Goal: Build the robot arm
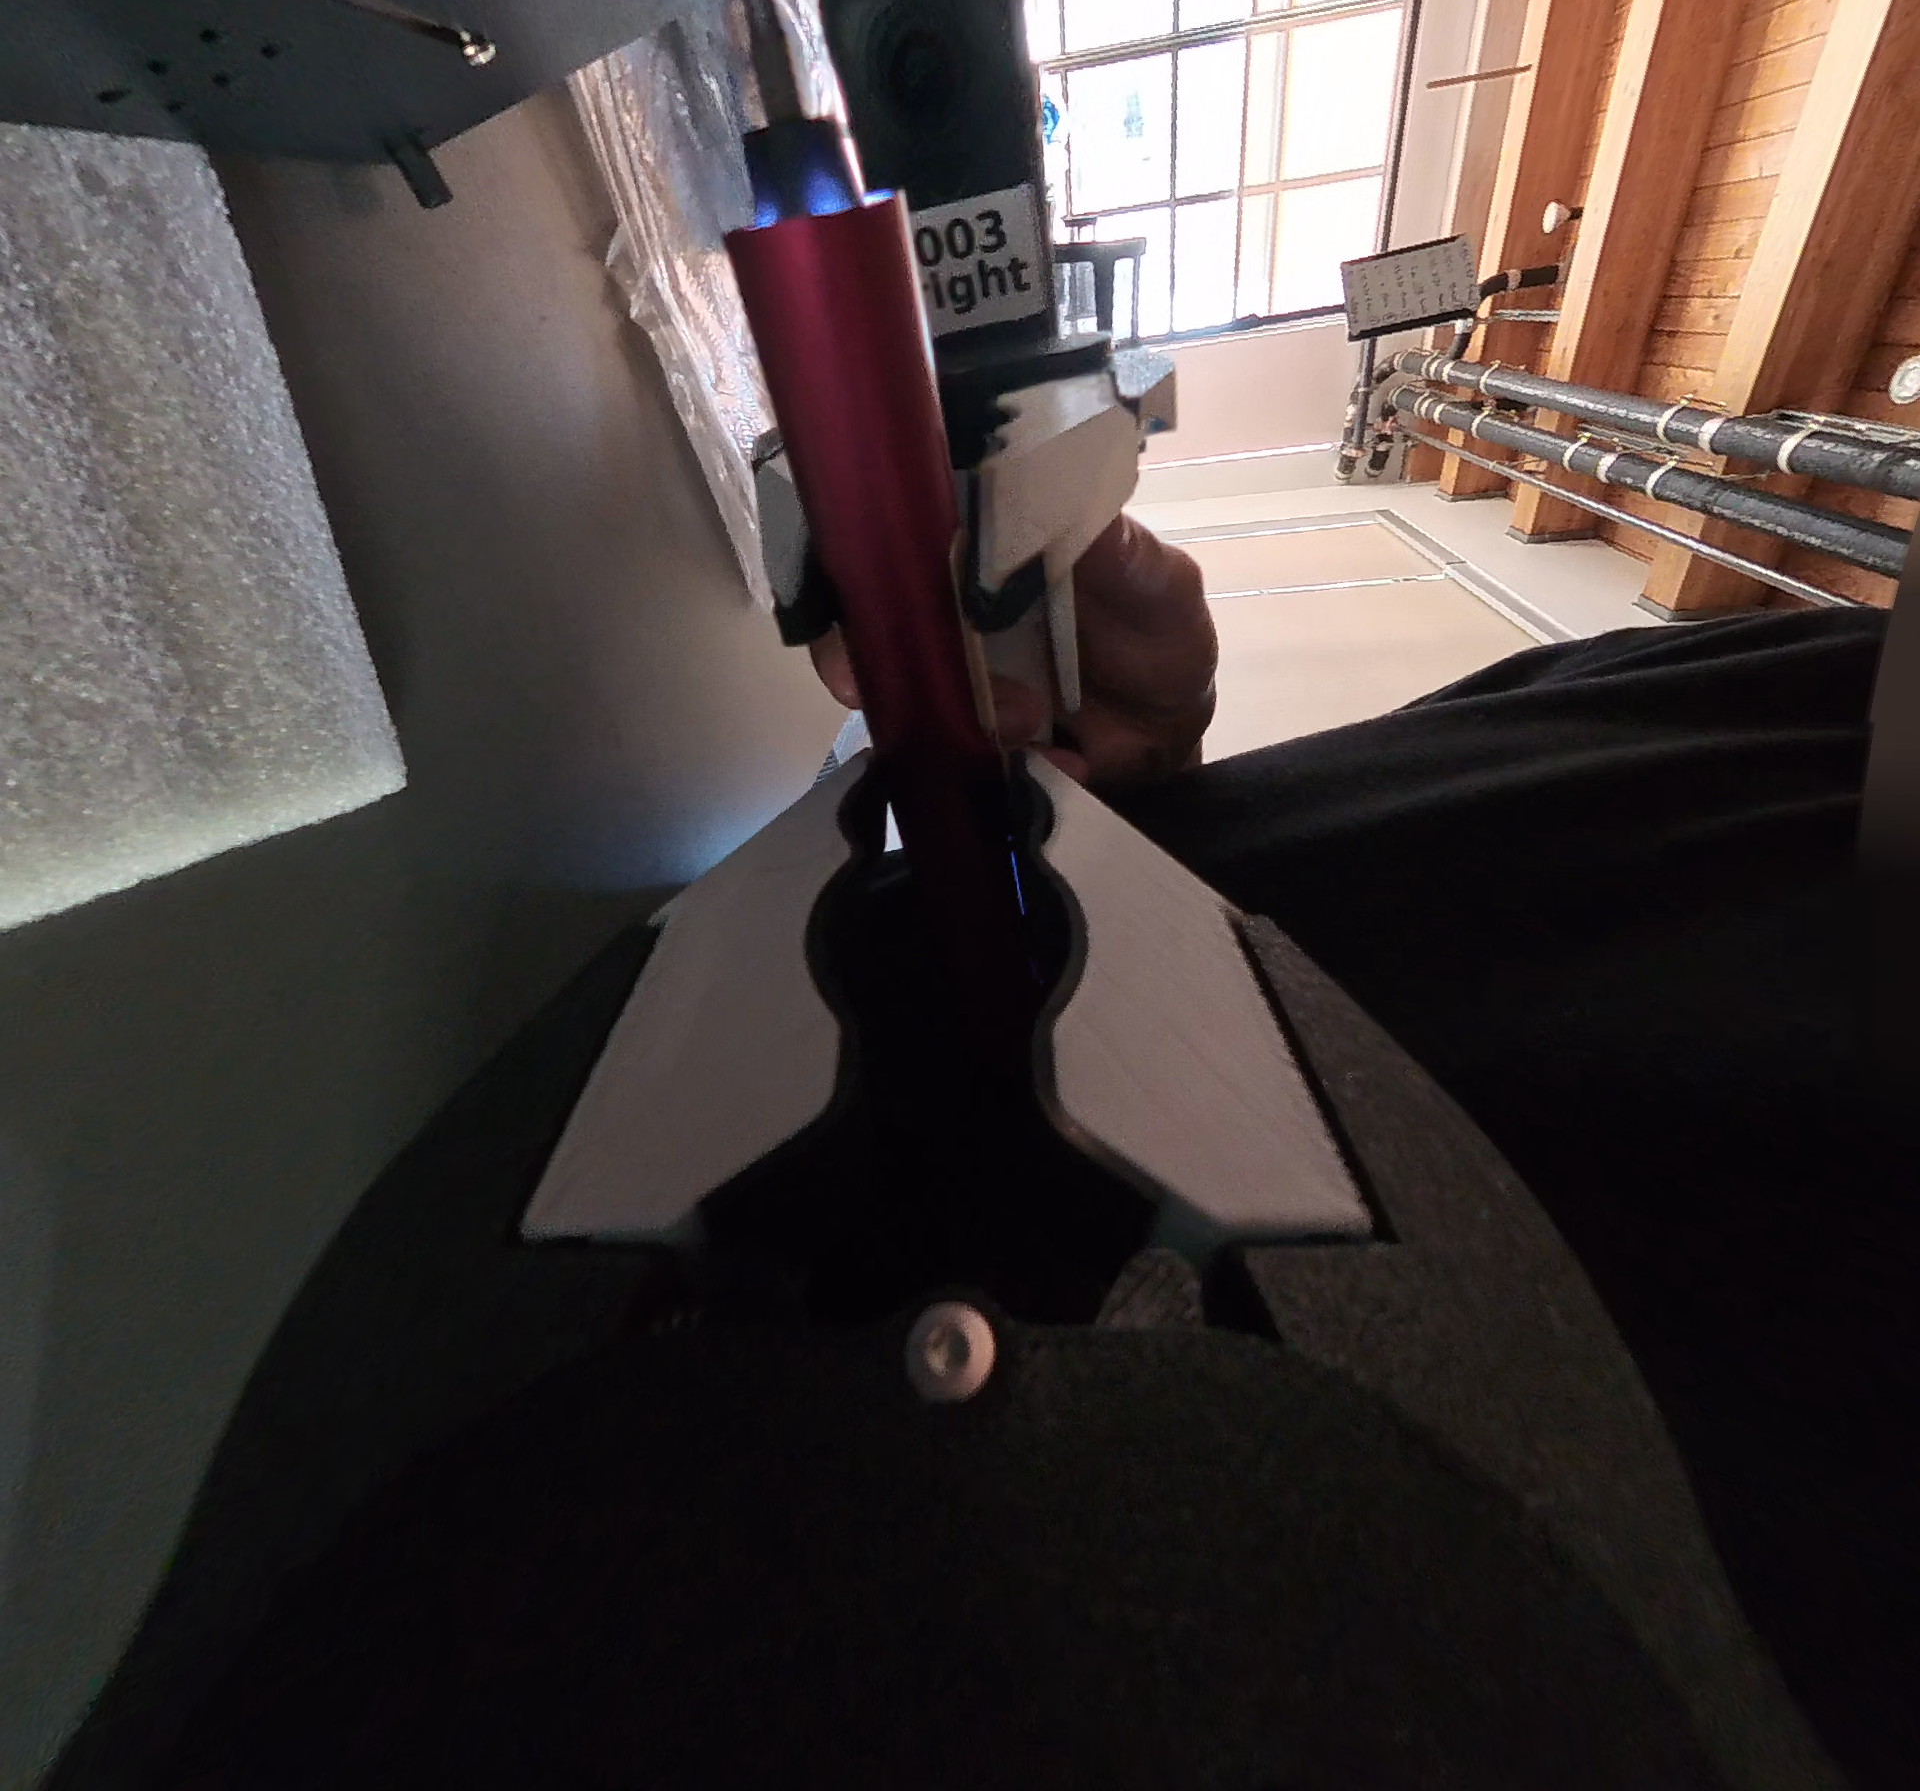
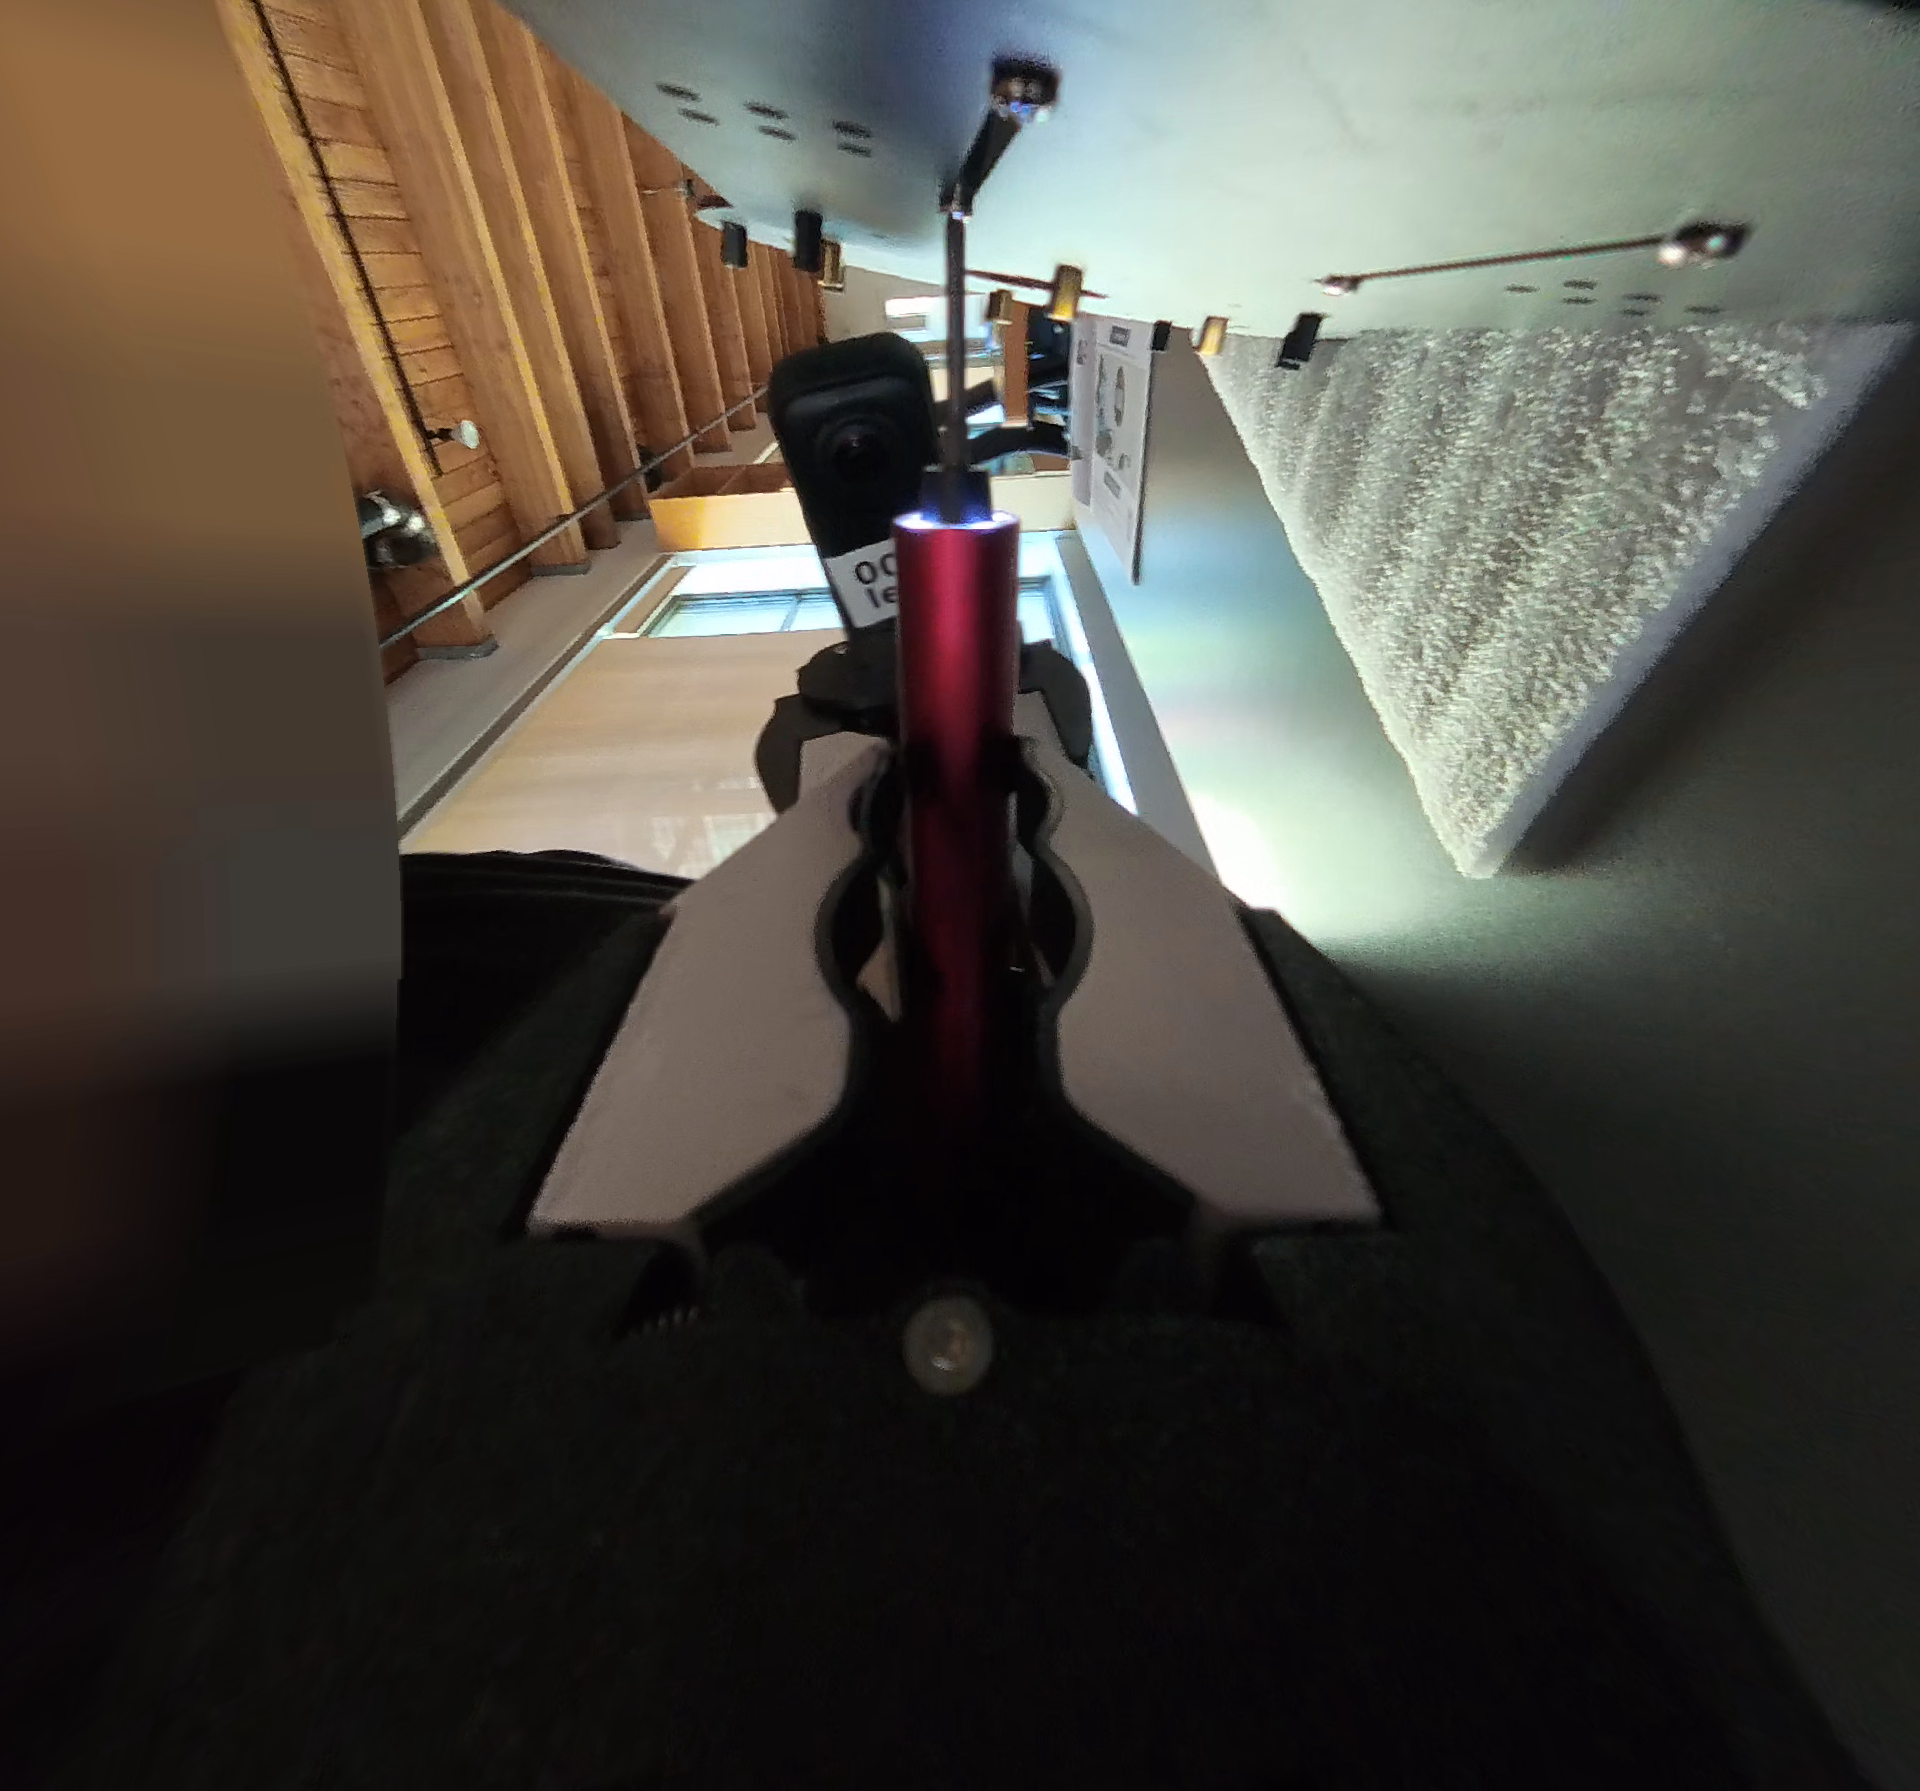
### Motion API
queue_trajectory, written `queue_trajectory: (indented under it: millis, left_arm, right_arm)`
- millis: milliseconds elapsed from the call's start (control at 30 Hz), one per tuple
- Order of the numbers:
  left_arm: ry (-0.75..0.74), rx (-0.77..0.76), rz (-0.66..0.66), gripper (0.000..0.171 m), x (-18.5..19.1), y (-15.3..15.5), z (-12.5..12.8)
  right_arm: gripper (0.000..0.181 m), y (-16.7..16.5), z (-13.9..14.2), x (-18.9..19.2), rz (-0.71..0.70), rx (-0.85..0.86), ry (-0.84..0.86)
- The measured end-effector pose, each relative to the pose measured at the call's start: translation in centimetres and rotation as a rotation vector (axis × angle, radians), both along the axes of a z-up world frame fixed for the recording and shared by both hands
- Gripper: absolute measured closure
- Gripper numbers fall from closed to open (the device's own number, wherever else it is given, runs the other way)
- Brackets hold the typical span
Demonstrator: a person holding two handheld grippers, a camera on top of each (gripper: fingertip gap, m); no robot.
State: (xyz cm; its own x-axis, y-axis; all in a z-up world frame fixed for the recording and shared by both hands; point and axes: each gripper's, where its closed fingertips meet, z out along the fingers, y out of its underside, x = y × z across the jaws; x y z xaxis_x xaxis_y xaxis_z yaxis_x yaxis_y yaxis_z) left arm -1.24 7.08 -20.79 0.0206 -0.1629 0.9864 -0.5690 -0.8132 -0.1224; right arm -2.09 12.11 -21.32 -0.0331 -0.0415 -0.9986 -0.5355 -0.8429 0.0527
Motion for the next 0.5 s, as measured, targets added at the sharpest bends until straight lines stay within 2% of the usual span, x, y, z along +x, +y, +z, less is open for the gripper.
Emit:
queue_trajectory:
  millis: [500]
  left_arm:
    - [0.07, 0.058, -0.013, 0.149, -0.17, 0.19, 0.44]
  right_arm:
    - [0.164, 0.15, 0.48, -0.05, -0.031, -0.012, 0.124]
